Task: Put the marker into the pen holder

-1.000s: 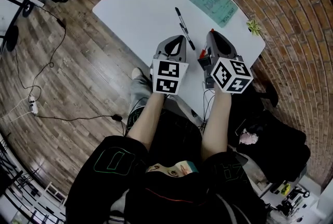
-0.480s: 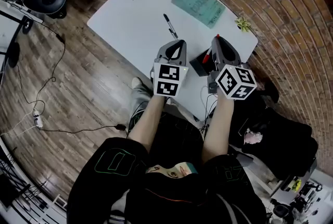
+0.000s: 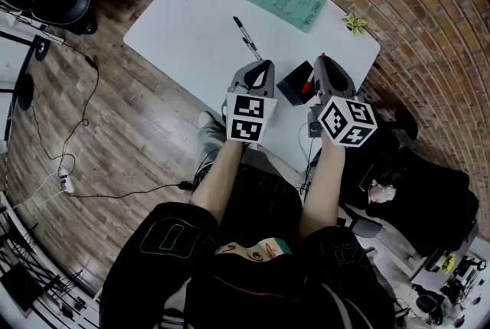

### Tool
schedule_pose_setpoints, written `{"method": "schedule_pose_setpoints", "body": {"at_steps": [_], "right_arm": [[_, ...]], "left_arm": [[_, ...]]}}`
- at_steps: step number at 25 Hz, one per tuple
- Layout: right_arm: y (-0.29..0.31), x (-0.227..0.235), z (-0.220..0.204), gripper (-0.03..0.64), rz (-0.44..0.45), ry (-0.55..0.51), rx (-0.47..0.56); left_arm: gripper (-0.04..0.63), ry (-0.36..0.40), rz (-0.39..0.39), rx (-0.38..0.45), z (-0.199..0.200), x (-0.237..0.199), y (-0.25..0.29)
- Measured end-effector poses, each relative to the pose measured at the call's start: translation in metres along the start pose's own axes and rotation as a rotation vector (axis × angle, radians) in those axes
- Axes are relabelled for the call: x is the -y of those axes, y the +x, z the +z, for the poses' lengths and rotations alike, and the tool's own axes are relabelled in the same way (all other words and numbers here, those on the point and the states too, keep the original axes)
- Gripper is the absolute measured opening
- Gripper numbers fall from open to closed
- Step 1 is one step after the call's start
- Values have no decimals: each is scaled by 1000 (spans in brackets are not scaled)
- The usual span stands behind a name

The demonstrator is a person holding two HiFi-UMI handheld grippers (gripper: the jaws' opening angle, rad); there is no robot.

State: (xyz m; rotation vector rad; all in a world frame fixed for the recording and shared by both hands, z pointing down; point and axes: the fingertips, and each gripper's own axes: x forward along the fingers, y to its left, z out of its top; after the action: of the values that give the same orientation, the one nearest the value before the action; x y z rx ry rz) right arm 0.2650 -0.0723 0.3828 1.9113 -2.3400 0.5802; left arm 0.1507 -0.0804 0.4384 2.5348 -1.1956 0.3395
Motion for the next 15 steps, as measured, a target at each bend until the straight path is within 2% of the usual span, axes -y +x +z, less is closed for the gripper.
{"method": "schedule_pose_setpoints", "body": {"at_steps": [15], "right_arm": [[-7, 17, -58, 44, -44, 19, -123]], "left_arm": [[8, -23, -15, -95, -45, 11, 1]]}}
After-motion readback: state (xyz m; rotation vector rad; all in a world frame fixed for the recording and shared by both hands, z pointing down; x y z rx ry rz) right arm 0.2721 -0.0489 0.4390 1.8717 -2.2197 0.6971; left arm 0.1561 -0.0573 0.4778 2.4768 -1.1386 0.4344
